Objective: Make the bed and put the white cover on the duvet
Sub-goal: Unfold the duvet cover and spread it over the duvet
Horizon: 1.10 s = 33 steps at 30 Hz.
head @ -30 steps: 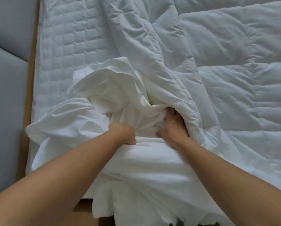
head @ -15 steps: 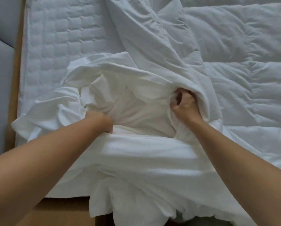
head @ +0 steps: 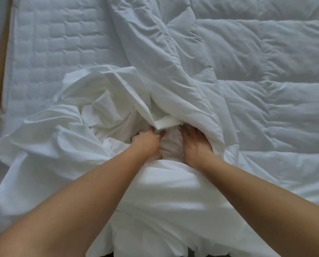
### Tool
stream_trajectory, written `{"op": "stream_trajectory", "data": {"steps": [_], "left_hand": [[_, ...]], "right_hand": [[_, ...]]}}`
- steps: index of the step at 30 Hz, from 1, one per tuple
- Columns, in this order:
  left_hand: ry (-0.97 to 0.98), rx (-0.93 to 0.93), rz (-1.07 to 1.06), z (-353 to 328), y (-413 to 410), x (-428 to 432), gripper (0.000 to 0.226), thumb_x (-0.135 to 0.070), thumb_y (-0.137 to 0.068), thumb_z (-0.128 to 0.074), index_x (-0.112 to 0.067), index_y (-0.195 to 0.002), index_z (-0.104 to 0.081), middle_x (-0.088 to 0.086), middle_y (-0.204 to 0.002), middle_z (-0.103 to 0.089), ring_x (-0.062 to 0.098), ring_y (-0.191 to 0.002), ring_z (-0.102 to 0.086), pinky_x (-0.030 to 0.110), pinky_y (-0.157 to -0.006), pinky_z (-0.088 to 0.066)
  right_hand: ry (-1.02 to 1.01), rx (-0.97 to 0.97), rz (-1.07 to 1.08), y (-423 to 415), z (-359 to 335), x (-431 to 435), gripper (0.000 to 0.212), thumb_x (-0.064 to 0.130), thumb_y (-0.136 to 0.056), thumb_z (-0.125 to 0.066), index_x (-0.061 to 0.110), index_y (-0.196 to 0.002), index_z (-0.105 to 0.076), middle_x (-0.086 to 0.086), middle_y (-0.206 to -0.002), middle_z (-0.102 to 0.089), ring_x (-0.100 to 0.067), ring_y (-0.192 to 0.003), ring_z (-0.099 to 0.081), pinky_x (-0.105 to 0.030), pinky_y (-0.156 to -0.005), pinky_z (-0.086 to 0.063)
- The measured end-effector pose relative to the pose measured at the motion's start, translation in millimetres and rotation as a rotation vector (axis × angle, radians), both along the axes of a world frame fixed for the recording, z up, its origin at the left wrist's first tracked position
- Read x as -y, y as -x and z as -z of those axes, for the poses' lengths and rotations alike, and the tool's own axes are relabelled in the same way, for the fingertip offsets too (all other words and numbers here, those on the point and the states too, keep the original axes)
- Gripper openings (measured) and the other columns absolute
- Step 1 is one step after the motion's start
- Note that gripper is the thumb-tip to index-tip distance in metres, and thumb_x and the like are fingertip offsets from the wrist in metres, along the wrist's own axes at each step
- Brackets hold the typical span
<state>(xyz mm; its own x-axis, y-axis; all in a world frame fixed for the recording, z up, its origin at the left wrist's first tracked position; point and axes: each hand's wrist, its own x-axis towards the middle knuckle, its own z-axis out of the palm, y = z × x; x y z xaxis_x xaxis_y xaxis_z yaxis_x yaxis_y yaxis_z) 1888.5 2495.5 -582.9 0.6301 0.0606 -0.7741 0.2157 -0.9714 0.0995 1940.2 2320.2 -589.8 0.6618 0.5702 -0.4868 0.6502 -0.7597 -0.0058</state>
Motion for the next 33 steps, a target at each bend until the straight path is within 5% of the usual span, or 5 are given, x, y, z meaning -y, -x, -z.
{"op": "stream_trajectory", "data": {"steps": [4, 12, 17, 23, 33], "left_hand": [[-0.133, -0.101, -0.047, 17, 0, -15, 0.112, -0.069, -0.077, -0.068, -0.044, -0.158, 0.005, 0.014, -0.156, -0.009, 0.042, -0.142, -0.026, 0.054, -0.107, -0.043], [0.385, 0.194, -0.792, -10, -54, -19, 0.092, -0.085, -0.074, -0.060, -0.016, -0.135, -0.060, 0.002, -0.137, -0.063, 0.026, -0.126, -0.058, 0.037, -0.104, -0.047], [0.523, 0.263, -0.979, -3, -74, 4, 0.071, -0.073, -0.082, -0.064, -0.017, -0.126, -0.066, 0.002, -0.127, -0.068, 0.025, -0.119, -0.062, 0.038, -0.103, -0.049], [0.407, 0.376, -1.114, 19, -100, 0, 0.033, -0.033, -0.094, -0.057, -0.006, -0.103, -0.074, 0.017, -0.104, -0.073, 0.035, -0.099, -0.068, 0.037, -0.087, -0.056], [0.585, 0.399, -1.471, 25, -122, -26, 0.058, -0.044, -0.070, -0.075, -0.020, -0.122, -0.066, 0.007, -0.120, -0.070, 0.029, -0.106, -0.068, 0.042, -0.096, -0.056]], "right_hand": [[-0.086, 0.097, 0.162, -28, -2, 6, 0.091, 0.023, -0.092, -0.050, 0.015, -0.160, 0.009, -0.011, -0.168, 0.002, -0.033, -0.155, -0.004, -0.050, -0.125, -0.010], [-0.045, 0.169, 0.467, -59, -1, 9, 0.087, 0.048, -0.069, -0.080, 0.006, -0.137, -0.046, -0.017, -0.135, -0.055, -0.036, -0.127, -0.050, -0.042, -0.110, -0.036], [0.155, 0.116, 0.339, -70, -18, 10, 0.027, 0.024, -0.095, -0.059, 0.010, -0.115, -0.070, -0.013, -0.115, -0.071, -0.034, -0.108, -0.067, -0.038, -0.085, -0.053], [-0.580, 0.195, 0.532, -67, -47, 29, 0.040, 0.023, -0.102, -0.036, 0.008, -0.070, -0.052, -0.018, -0.064, -0.057, -0.035, -0.059, -0.056, -0.037, -0.058, -0.043], [-1.244, -0.845, 1.455, -67, -106, 28, 0.038, 0.034, -0.103, -0.057, 0.009, -0.085, -0.079, -0.012, -0.093, -0.077, -0.025, -0.087, -0.075, -0.039, -0.080, -0.061]]}}
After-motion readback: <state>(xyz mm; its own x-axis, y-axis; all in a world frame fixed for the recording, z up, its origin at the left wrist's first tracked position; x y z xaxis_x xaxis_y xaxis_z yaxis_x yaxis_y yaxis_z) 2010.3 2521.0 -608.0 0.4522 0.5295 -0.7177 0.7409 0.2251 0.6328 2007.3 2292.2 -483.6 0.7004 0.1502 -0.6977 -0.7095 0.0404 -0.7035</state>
